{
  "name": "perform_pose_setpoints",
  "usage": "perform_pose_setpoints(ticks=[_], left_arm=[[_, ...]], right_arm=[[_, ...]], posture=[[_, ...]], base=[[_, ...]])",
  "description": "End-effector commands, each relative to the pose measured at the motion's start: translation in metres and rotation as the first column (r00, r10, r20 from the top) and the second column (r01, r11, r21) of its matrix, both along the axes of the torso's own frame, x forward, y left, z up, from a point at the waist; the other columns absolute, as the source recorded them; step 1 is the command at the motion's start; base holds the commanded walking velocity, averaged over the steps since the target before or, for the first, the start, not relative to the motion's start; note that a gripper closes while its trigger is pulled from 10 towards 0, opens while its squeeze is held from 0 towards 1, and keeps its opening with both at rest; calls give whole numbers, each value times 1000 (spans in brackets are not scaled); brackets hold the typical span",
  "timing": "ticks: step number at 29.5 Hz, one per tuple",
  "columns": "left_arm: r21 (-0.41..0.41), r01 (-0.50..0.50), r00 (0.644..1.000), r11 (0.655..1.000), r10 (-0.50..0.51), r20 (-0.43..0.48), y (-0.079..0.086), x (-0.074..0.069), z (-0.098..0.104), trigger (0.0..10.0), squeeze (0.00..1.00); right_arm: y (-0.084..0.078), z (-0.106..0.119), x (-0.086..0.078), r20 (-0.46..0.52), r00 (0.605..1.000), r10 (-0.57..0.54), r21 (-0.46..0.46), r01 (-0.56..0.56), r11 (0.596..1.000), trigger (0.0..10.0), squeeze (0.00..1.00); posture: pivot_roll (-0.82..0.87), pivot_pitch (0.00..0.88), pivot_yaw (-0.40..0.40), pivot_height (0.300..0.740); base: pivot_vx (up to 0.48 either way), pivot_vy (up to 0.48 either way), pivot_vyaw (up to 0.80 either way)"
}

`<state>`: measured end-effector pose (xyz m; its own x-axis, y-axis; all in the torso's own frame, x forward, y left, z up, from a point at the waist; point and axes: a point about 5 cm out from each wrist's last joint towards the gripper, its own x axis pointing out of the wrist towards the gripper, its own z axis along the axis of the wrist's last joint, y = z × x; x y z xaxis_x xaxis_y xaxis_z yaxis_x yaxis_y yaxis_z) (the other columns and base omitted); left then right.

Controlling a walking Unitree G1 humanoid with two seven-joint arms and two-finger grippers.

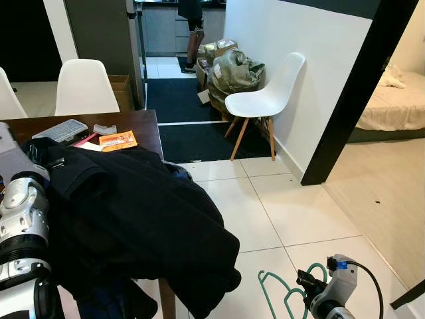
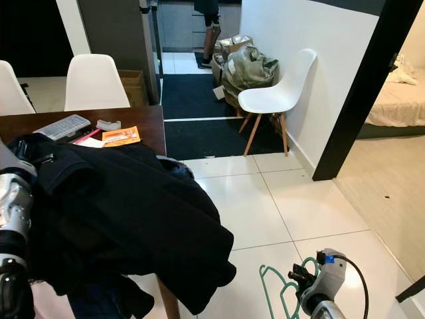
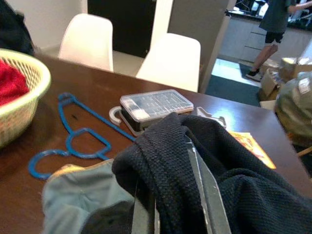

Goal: Hang hanger

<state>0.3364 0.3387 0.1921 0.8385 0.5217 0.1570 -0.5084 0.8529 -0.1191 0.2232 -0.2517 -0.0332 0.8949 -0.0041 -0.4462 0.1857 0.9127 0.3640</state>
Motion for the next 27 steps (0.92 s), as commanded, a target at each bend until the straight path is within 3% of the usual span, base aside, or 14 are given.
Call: perform_pose_setpoints(ticks=[1,4,5,7,10,11,13,14,18,19,20,21,25,27], left_arm=[[41,-40,999,998,40,-11,10,-5,2,10000,0],[76,-140,990,987,137,45,32,-17,21,10000,0],[111,-267,960,957,255,115,58,-33,44,10000,0],[111,-267,960,957,255,115,58,-33,44,10000,0],[123,-399,910,908,376,174,81,-53,62,10000,0],[109,-486,864,867,458,209,96,-70,70,10000,0],[109,-486,864,867,458,209,96,-70,70,10000,0],[93,-591,797,801,563,218,118,-97,69,10000,0],[69,-576,810,814,557,185,117,-97,56,10000,0],[45,-528,845,848,519,131,109,-89,36,10000,0],[45,-528,845,848,519,131,109,-89,36,10000,0],[1,-453,889,891,452,72,95,-75,14,10000,0],[-29,-404,913,914,405,39,85,-67,0,10000,0],[-71,-272,962,960,269,-51,53,-44,-31,10000,0]], right_arm=[[-2,-1,-2,0,1000,-20,7,20,1000,10000,0],[-2,-1,-2,1,1000,-22,8,22,1000,10000,0],[-2,-1,-3,2,1000,-23,9,23,1000,10000,0],[-2,-1,-3,2,1000,-23,9,23,1000,10000,0],[-2,-1,-3,3,1000,-23,9,23,1000,10000,0],[-3,-1,-3,4,1000,-24,9,24,1000,10000,0],[-3,-1,-3,4,1000,-24,9,24,1000,10000,0],[-4,0,-3,4,1000,-24,10,24,1000,10000,0],[-4,0,-3,3,1000,-21,10,21,1000,10000,0],[-4,-1,-3,1,1000,-18,10,18,1000,10000,0],[-4,-1,-3,1,1000,-18,10,18,1000,10000,0],[-4,-1,-4,0,1000,-17,11,17,1000,10000,0],[-5,-1,-4,-1,1000,-16,11,16,1000,10000,0],[-5,0,-4,2,1000,-19,10,19,1000,10000,0]], posture=[[-27,0,-29,740],[-27,0,-27,740],[-28,0,-23,740],[-28,0,-23,740],[-28,0,-20,740],[-24,0,-26,740],[-24,0,-26,740],[-12,0,-41,740],[-6,0,-46,740],[-7,0,-45,740],[-7,0,-45,740],[-9,0,-45,740],[-9,0,-45,740],[-25,0,-37,740]], base=[[0,0,0],[0,0,0],[0,0,0],[0,0,0],[0,0,0],[0,0,0],[0,0,0],[0,0,0],[0,0,0],[0,0,0],[0,0,0],[0,0,0],[0,0,0],[0,0,0]])
